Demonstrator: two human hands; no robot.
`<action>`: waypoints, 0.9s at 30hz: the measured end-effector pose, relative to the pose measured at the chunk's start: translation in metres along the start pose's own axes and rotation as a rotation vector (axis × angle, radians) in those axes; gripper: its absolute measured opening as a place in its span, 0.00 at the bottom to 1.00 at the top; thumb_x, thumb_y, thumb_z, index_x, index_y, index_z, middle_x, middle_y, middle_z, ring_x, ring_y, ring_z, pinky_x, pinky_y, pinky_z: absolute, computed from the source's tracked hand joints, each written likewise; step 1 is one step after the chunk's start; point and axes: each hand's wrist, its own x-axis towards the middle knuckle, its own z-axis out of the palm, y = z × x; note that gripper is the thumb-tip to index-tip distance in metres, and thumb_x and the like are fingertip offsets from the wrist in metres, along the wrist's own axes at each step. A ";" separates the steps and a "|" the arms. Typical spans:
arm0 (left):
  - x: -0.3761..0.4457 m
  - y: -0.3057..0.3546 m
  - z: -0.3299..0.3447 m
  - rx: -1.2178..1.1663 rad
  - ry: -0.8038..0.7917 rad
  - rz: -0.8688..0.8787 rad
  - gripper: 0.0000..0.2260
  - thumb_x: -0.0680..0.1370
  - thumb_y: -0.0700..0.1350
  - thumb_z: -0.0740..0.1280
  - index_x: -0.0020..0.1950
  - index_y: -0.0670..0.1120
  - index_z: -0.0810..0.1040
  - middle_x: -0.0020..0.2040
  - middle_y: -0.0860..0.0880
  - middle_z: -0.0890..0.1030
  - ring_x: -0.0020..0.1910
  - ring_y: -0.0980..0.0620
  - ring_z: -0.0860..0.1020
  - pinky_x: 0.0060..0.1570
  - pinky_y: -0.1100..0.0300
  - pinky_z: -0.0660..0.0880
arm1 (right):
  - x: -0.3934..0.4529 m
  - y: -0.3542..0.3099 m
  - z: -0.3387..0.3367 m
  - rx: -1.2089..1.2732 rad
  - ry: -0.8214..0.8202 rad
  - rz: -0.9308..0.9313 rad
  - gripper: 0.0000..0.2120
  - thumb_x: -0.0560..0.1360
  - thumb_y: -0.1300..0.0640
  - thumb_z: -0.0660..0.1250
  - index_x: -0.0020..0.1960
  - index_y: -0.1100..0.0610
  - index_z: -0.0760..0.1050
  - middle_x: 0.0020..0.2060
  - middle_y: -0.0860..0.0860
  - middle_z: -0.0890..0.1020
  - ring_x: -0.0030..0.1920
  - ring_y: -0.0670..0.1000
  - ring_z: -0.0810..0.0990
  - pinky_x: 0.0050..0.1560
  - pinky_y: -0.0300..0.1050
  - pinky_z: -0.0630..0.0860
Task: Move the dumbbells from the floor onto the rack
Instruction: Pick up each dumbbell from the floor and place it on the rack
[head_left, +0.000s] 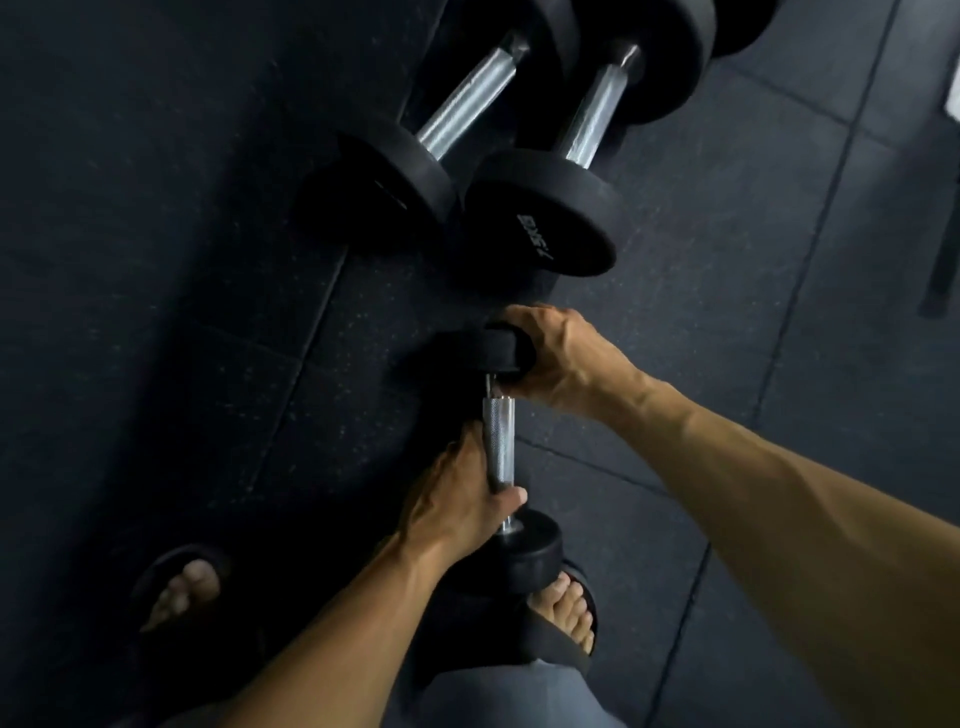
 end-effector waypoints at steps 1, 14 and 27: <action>0.000 0.000 0.004 -0.029 0.009 -0.007 0.34 0.69 0.51 0.75 0.70 0.49 0.63 0.65 0.47 0.76 0.62 0.47 0.76 0.58 0.59 0.71 | 0.001 0.001 0.001 0.004 0.019 -0.011 0.23 0.65 0.51 0.77 0.58 0.53 0.76 0.51 0.52 0.81 0.52 0.55 0.80 0.52 0.52 0.77; -0.020 0.008 0.001 -0.130 0.071 -0.070 0.32 0.72 0.46 0.74 0.71 0.53 0.61 0.61 0.48 0.79 0.58 0.47 0.79 0.54 0.60 0.74 | -0.006 -0.003 -0.006 0.109 0.058 0.042 0.16 0.65 0.54 0.76 0.52 0.53 0.78 0.41 0.49 0.83 0.44 0.52 0.81 0.43 0.46 0.77; -0.150 0.067 -0.160 -0.099 0.115 0.000 0.28 0.72 0.46 0.74 0.62 0.61 0.59 0.47 0.55 0.79 0.46 0.51 0.80 0.51 0.54 0.79 | -0.065 -0.154 -0.147 0.155 0.158 -0.067 0.14 0.63 0.55 0.77 0.47 0.48 0.78 0.37 0.46 0.82 0.40 0.44 0.80 0.36 0.34 0.73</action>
